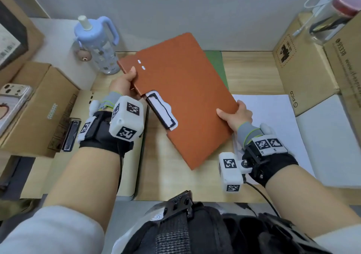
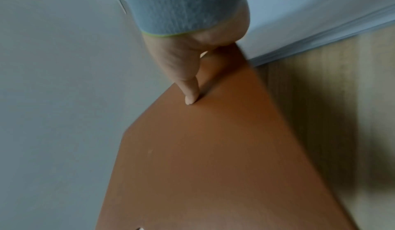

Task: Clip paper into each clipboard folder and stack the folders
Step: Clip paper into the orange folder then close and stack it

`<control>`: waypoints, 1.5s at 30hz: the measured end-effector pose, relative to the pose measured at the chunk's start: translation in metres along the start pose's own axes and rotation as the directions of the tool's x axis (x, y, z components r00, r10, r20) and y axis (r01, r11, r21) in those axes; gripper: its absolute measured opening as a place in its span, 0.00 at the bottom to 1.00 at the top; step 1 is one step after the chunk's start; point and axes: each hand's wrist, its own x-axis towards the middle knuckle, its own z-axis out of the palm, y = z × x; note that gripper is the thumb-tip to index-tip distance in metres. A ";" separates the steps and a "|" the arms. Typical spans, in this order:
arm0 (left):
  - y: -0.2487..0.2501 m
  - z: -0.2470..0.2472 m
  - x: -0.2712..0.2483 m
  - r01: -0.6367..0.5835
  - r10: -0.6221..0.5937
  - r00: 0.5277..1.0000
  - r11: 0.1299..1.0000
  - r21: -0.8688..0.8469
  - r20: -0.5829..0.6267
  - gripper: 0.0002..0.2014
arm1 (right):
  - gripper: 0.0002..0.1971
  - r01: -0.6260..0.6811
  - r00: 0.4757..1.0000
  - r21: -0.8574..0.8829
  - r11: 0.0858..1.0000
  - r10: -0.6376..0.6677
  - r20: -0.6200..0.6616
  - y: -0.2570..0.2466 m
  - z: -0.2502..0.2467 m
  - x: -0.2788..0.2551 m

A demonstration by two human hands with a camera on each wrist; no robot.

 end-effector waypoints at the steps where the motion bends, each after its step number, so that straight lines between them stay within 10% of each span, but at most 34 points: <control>1: 0.001 -0.002 0.001 -0.004 0.003 1.000 0.998 -0.067 -0.012 0.08 | 0.48 0.013 0.999 -0.001 1.000 -0.013 -0.045 -0.004 -0.003 0.001; 5: -0.007 -0.002 -0.003 0.098 -0.094 0.995 0.946 -0.310 0.029 0.10 | 0.47 -0.066 0.998 0.142 0.988 0.066 0.009 -0.007 -0.005 0.002; 10: -0.026 0.000 0.005 0.236 -0.235 0.970 0.878 -0.416 0.056 0.11 | 0.18 -0.278 0.945 0.373 0.885 0.184 0.270 -0.017 0.000 -0.004; 23: -0.045 0.019 0.026 0.425 -0.389 0.902 0.732 -0.533 0.186 0.07 | 0.04 -0.364 0.931 0.671 0.646 0.267 0.247 -0.038 -0.007 0.032; 40: -0.025 0.039 0.049 0.407 -0.447 0.894 0.780 -0.475 0.032 0.27 | 0.04 -0.371 0.920 0.840 0.397 0.277 0.275 -0.063 0.006 0.063; 45: -0.025 0.037 0.058 0.400 -0.450 0.893 0.787 -0.470 0.007 0.22 | 0.20 -0.370 0.918 0.852 0.370 0.285 0.275 -0.064 0.007 0.065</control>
